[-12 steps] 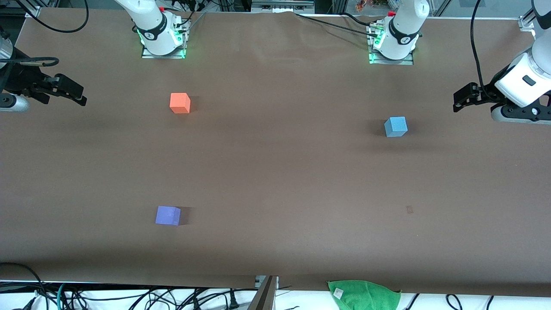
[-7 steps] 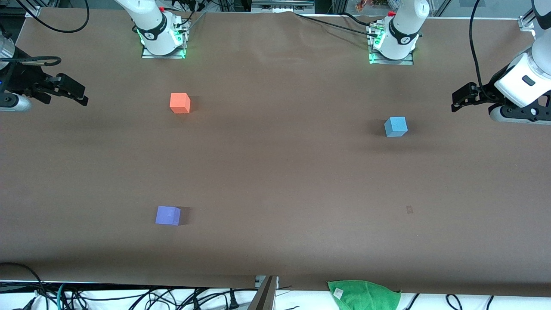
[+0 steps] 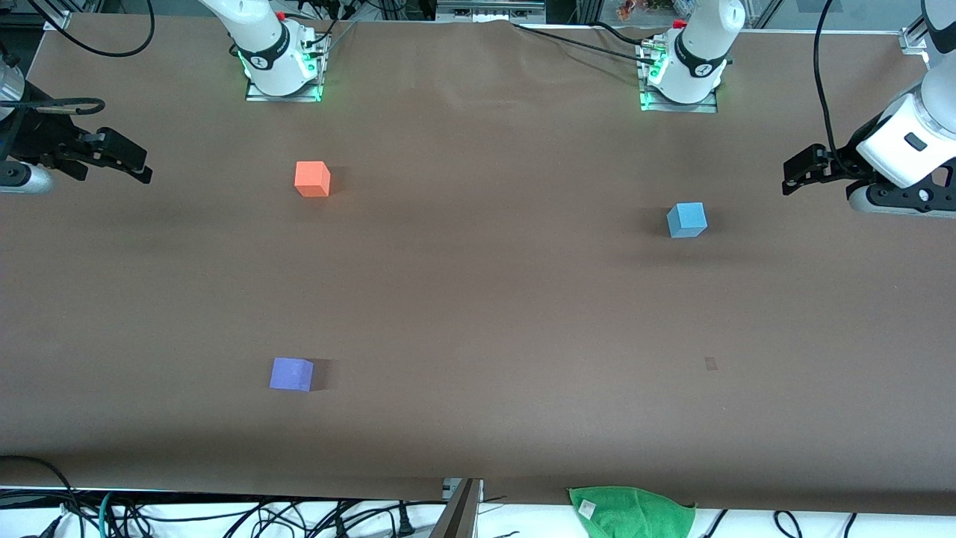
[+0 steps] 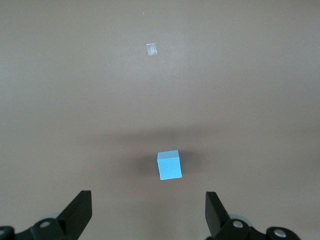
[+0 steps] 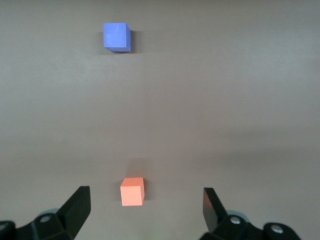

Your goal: Place blue block between orange and purple blocks

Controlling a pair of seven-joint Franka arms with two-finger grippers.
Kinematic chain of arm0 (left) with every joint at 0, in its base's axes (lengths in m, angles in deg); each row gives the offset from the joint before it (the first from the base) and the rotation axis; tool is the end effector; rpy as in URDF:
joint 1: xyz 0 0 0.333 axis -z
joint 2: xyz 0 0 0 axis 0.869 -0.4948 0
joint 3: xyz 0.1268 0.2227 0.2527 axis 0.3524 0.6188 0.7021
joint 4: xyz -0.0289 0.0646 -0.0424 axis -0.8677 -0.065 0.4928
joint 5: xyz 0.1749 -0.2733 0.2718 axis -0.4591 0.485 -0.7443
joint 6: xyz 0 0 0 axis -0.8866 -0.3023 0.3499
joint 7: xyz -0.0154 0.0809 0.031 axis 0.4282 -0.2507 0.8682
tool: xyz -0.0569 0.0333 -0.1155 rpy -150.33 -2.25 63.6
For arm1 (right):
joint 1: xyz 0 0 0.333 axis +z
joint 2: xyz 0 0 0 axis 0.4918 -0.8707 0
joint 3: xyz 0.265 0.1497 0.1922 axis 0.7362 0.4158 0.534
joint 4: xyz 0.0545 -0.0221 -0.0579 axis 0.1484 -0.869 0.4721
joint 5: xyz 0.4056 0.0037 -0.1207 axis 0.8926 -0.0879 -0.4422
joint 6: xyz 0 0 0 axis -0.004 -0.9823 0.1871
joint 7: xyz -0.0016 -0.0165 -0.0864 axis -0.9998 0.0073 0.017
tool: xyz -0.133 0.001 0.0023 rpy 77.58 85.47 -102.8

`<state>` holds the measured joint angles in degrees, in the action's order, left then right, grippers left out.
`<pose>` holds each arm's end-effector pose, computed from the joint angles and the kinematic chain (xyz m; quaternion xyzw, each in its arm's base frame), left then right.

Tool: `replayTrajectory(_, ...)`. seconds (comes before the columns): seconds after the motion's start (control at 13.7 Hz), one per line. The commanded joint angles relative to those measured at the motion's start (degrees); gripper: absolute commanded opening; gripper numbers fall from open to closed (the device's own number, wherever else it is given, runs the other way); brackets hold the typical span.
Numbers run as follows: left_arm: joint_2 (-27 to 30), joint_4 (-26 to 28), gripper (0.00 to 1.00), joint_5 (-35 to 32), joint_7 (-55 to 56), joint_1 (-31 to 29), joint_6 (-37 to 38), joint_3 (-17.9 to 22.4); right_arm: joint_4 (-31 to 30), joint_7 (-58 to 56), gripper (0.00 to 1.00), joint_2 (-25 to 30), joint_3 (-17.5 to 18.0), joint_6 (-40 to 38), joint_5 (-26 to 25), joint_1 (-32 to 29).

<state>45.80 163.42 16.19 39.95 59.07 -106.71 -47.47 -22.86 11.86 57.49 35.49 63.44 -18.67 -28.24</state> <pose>0.5786 -0.0250 0.5958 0.9990 -0.0266 -0.0371 0.0012 0.5839 0.0307 0.6366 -0.9996 0.0238 0.0118 0.0084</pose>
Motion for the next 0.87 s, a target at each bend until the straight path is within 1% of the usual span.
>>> replayTrajectory(0.0, 0.4, 0.2, 1.00, 1.4, -0.3, 0.2, 0.4, 0.5, 0.3, -0.7, 0.99, 0.5, 0.1, -0.6, 0.9, -0.2)
replayTrajectory(0.8, 0.3, 0.2, 1.00, 1.5, -0.4, 0.1, 2.1, 0.5, 0.2, -0.8, 0.99, 0.5, -0.3, -1.0, 0.9, -0.3)
